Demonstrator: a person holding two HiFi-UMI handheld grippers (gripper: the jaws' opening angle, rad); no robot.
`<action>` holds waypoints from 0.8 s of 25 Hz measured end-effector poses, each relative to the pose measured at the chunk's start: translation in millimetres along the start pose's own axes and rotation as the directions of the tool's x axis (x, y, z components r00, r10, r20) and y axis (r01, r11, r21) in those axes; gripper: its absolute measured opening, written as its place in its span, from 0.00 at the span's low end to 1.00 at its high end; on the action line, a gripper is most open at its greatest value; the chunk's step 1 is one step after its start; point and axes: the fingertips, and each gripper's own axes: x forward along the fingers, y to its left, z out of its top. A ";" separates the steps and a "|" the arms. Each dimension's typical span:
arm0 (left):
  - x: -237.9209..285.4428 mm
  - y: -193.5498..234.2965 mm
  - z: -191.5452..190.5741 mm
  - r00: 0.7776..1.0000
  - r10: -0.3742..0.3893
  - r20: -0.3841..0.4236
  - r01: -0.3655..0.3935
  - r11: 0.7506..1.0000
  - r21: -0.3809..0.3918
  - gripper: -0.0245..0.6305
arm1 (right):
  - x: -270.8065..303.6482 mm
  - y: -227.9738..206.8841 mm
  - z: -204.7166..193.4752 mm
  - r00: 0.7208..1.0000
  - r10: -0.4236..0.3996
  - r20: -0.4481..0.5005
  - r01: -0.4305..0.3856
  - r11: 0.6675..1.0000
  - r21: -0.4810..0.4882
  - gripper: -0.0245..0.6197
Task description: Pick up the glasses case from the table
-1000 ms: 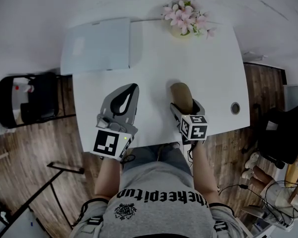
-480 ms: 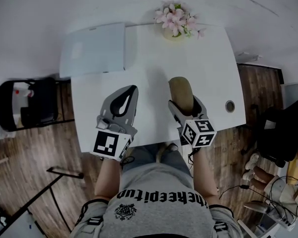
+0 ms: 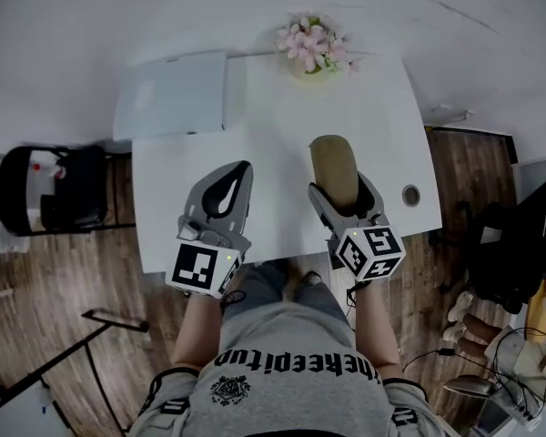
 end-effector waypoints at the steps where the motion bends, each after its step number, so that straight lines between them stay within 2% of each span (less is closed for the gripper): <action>1: -1.9 -3.1 1.8 1.000 0.003 0.004 -0.003 1.000 0.003 0.07 | -3.7 1.1 3.0 1.000 0.005 0.008 -0.005 1.000 -0.006 0.66; 10: -19.9 -27.1 16.1 0.999 0.039 0.029 -0.040 0.999 0.026 0.07 | -35.3 7.1 27.9 0.996 0.036 0.076 -0.034 0.999 -0.031 0.66; 20: -36.3 -54.1 31.5 0.995 0.070 0.064 -0.073 0.996 0.051 0.07 | -66.9 7.2 49.3 0.989 0.037 0.143 -0.026 0.996 -0.081 0.66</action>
